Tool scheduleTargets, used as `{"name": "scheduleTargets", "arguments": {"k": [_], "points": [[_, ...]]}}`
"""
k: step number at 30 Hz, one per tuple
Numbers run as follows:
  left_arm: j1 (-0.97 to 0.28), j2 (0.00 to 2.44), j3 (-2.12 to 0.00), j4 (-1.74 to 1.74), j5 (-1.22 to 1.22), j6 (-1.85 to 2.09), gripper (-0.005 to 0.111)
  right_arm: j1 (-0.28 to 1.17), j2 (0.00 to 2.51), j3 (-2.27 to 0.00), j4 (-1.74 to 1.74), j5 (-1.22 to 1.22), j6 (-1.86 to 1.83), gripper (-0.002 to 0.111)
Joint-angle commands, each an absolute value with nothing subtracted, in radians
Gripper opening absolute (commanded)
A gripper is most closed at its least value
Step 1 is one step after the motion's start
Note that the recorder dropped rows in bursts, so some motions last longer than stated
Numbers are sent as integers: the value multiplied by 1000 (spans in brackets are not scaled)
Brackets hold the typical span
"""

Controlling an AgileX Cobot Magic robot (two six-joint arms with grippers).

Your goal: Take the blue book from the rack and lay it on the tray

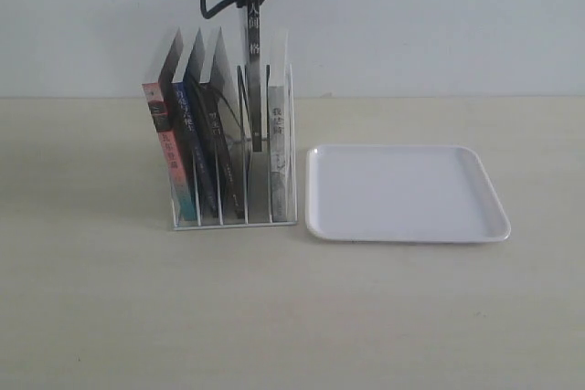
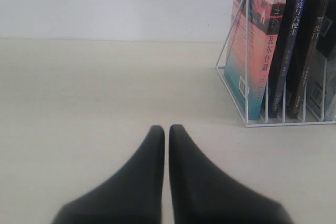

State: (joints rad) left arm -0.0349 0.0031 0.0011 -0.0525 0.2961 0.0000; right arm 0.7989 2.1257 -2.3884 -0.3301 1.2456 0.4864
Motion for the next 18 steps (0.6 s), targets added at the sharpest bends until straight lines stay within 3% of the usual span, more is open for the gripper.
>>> {"name": "scheduleTargets", "arguments": {"k": [1, 18], "points": [[-33, 0, 0, -56, 288, 0, 4, 797, 2114, -2395, -349, 1221, 481, 0], [-33, 0, 0, -56, 288, 0, 4, 797, 2233, -2395, -356, 1221, 484, 0]]}}
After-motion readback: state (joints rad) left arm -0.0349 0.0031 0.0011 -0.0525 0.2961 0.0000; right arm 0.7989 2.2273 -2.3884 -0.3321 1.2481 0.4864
